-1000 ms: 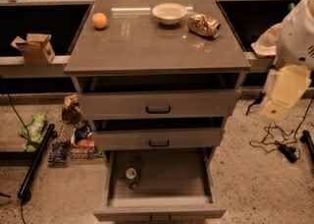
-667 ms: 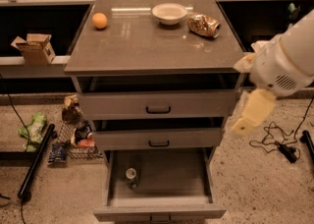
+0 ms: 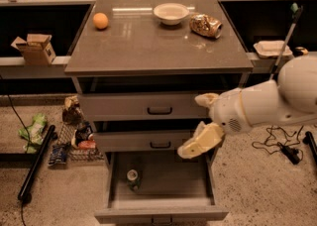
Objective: Pick green can from bottom drawer and place on counter
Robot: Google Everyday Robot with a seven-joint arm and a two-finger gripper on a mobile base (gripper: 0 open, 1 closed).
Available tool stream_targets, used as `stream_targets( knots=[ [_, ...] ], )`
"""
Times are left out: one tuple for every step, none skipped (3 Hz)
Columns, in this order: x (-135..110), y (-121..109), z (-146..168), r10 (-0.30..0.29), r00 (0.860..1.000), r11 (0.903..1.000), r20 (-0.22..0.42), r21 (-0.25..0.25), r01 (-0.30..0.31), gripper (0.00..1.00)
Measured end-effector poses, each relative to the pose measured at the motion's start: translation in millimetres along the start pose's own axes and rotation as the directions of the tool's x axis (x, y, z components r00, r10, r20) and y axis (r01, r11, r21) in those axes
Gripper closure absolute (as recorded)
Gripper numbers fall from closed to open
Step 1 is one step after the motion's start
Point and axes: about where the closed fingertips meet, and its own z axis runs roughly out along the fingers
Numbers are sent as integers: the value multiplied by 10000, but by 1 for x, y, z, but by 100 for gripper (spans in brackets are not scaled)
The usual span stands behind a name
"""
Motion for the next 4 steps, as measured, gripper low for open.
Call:
stream_targets(
  knots=[
    [-30, -5, 10, 158, 9952, 9996, 967, 216, -179, 0],
    [-30, -5, 10, 176, 9953, 9995, 954, 232, -199, 0],
    [-3, -15, 43, -201, 9972, 9998, 726, 111, 194, 0],
    [45, -28, 93, -503, 9970, 9987, 583, -62, 508, 0]
  ],
)
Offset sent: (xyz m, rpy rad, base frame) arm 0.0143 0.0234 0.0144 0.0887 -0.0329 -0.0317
